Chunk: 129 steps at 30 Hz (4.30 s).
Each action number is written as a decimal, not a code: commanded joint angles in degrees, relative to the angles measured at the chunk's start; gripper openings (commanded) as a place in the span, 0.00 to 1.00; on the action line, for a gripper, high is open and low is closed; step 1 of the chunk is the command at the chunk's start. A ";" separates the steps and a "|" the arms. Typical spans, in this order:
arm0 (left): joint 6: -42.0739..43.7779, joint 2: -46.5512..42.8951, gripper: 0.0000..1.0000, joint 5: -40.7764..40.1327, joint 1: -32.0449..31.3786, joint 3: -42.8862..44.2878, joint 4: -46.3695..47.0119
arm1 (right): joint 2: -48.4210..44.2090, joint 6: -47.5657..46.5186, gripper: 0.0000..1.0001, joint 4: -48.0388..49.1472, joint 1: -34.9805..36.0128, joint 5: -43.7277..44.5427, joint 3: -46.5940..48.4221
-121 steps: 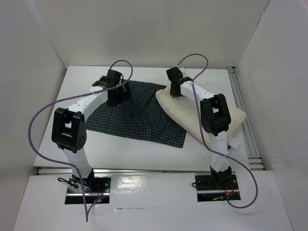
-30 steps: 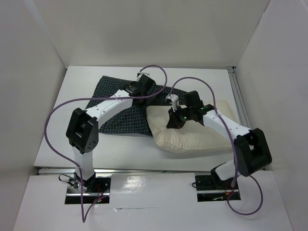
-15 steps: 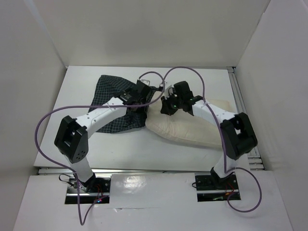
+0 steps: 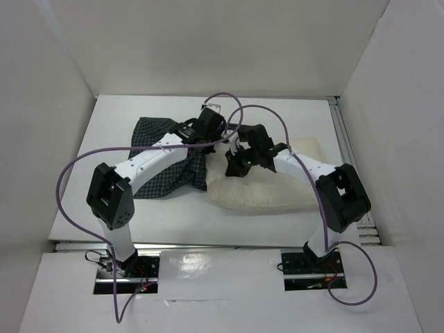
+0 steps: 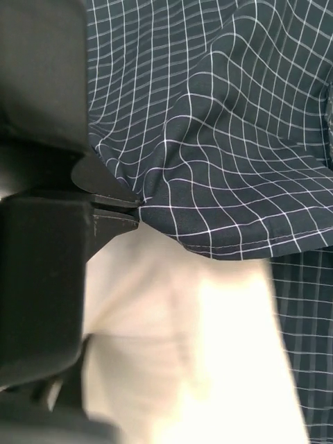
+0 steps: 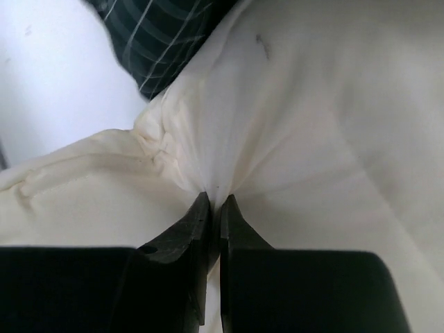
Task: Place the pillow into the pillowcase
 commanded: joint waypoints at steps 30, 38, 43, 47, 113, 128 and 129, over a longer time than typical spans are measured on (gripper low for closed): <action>-9.43 -16.76 0.00 -7.59 2.54 -17.53 -4.31 | -18.29 7.75 0.00 -0.01 11.63 23.30 -2.61; -8.81 -16.23 0.00 -5.74 2.54 -17.53 -2.46 | -11.53 3.96 0.00 4.14 12.87 24.60 0.98; -10.38 -14.48 0.00 -6.44 2.54 -16.39 -3.59 | -15.91 3.96 0.00 1.77 13.40 24.00 -1.83; -10.91 -13.42 0.00 -6.97 2.54 -14.98 -4.30 | -19.26 3.44 0.00 1.76 13.40 17.24 -5.08; -14.61 -21.68 0.00 -5.12 -2.91 -21.04 -5.53 | 3.92 21.97 0.00 24.88 17.96 52.16 4.84; -13.28 -23.69 0.00 -5.02 -3.44 -21.04 -8.16 | 15.81 35.94 0.00 13.28 17.99 58.19 20.93; -13.29 -23.70 0.00 -5.03 -3.44 -21.04 -8.17 | 15.11 36.65 0.00 13.28 17.01 56.96 20.93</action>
